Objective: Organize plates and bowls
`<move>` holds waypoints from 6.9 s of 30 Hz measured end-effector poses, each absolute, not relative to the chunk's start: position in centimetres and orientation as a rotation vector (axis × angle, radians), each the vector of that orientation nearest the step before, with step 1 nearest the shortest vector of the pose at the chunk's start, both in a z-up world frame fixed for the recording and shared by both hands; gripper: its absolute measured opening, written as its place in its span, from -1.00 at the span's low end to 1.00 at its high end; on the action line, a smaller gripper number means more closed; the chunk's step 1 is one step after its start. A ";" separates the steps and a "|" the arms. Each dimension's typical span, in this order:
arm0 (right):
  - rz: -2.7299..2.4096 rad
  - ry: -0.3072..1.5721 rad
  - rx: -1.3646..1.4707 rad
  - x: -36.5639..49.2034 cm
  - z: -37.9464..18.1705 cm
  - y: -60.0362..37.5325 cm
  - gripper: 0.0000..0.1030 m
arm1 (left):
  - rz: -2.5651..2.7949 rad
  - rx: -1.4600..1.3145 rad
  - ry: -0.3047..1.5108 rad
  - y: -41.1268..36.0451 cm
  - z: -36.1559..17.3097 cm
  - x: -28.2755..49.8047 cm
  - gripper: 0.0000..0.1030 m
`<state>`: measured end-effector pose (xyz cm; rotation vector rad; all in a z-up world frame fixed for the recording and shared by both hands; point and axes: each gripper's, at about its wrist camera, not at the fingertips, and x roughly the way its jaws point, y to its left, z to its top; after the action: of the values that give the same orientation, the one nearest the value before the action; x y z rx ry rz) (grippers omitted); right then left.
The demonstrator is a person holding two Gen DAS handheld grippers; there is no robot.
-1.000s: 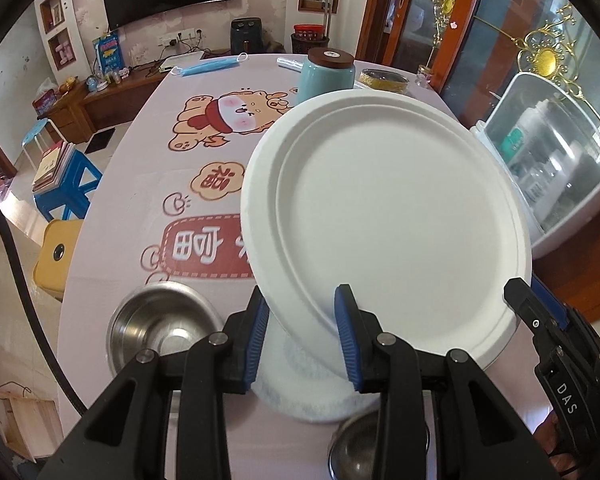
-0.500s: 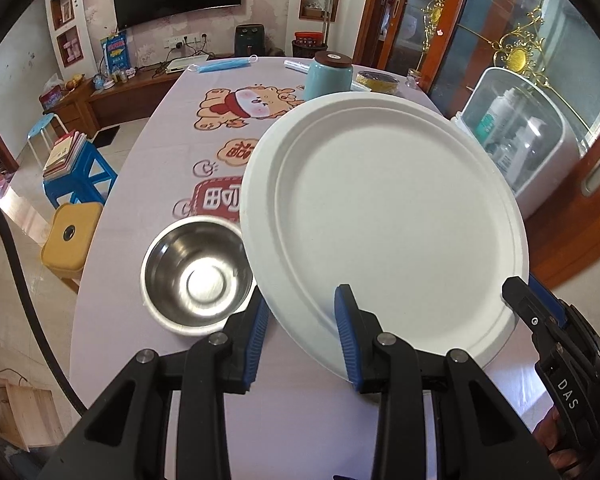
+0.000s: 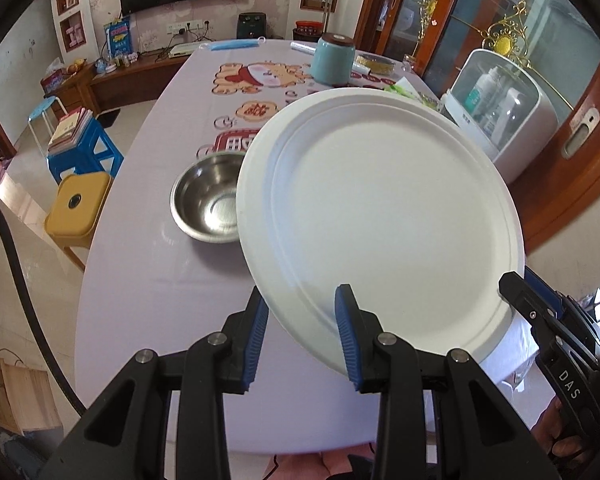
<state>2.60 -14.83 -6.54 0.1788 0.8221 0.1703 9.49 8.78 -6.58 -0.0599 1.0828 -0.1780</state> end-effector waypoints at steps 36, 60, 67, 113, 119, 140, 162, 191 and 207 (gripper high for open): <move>0.397 1.194 0.061 -0.2 -17.2 -8.7 -0.35 | -0.015 -0.168 1.379 15.0 -17.8 1.0 -0.36; 0.311 1.283 0.114 1.1 -21.9 -10.2 -0.34 | -0.073 -0.111 1.422 13.4 -21.9 3.7 -0.36; 0.314 1.282 0.107 1.3 -21.8 -10.2 -0.33 | -0.082 -0.136 1.413 14.3 -21.8 3.3 -0.24; 0.413 1.069 0.010 4.3 -14.1 -18.4 0.16 | -0.066 -0.215 1.151 8.3 -11.1 6.3 0.55; 0.470 1.043 -0.012 5.8 -13.3 -20.0 0.16 | -0.043 -0.226 1.130 6.0 -10.1 7.8 0.59; 0.578 1.004 -0.039 18.2 -13.4 -24.7 0.16 | 0.147 -0.325 1.186 1.4 -12.0 15.6 0.60; 0.743 1.003 -0.136 29.1 -17.6 -18.8 0.16 | 0.240 -0.511 1.241 2.7 -17.1 21.6 0.60; 0.784 1.174 -0.010 33.8 -23.3 -16.9 -0.39 | 0.252 -0.669 1.297 3.7 -23.6 24.3 0.26; 0.774 1.259 0.120 34.1 -24.6 -17.9 -0.79 | 0.231 -0.685 1.295 3.5 -24.4 25.5 -0.37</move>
<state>34.08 -17.89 -24.56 0.1199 1.2591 0.7738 25.48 3.51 -24.45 -0.6848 1.2946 0.2314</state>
